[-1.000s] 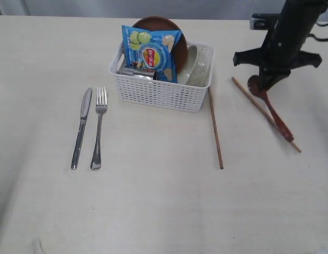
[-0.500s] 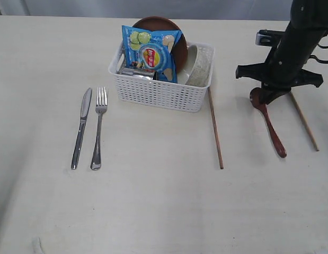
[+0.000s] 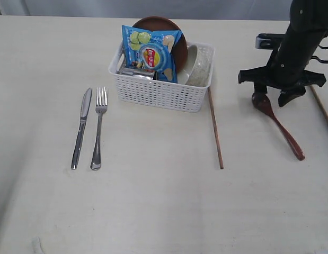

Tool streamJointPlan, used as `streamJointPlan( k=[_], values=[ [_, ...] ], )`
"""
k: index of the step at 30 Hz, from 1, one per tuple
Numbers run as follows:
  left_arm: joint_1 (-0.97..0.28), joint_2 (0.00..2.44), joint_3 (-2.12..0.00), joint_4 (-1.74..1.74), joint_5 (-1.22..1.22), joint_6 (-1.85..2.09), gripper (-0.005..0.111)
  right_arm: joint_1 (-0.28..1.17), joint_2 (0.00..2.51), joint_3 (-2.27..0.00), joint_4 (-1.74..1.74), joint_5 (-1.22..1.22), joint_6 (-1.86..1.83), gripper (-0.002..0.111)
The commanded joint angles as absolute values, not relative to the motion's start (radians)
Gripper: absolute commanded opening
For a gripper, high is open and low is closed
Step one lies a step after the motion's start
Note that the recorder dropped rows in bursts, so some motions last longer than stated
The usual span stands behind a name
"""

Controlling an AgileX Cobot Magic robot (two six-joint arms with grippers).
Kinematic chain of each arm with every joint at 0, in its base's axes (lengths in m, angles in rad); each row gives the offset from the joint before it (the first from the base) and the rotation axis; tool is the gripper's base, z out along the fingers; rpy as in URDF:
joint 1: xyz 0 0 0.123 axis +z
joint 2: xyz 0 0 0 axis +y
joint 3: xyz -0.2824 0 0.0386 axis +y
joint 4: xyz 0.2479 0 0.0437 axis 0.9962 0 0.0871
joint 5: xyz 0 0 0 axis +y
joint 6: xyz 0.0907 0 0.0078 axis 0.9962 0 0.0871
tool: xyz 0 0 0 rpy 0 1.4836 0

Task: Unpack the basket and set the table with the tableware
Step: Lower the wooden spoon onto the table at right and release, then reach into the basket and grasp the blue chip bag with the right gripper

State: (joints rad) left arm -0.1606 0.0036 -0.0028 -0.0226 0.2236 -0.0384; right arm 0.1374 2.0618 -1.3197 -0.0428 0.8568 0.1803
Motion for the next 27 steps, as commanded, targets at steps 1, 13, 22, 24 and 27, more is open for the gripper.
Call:
streamJointPlan(
  k=[1,13,22,24,27],
  values=[
    [-0.162,0.0,0.0,-0.03,0.213,-0.038,0.0,0.128,2.021,-1.367,-0.151,0.86,0.202,0.055],
    [-0.162,0.0,0.0,-0.03,0.213,-0.038,0.0,-0.045,1.959,-1.445,-0.144,0.921,0.215,0.016],
    [-0.162,0.0,0.0,-0.03,0.213,-0.038,0.0,0.057,1.898,-1.465,0.392,0.827,-0.289,0.0],
    [-0.162,0.0,0.0,-0.034,0.213,-0.038,0.0,0.11,1.893,-1.496,0.405,0.825,-0.323,0.0],
    [-0.162,0.0,0.0,-0.034,0.213,-0.038,0.0,0.187,1.901,-1.582,0.405,0.856,-0.353,0.0]
  ],
)
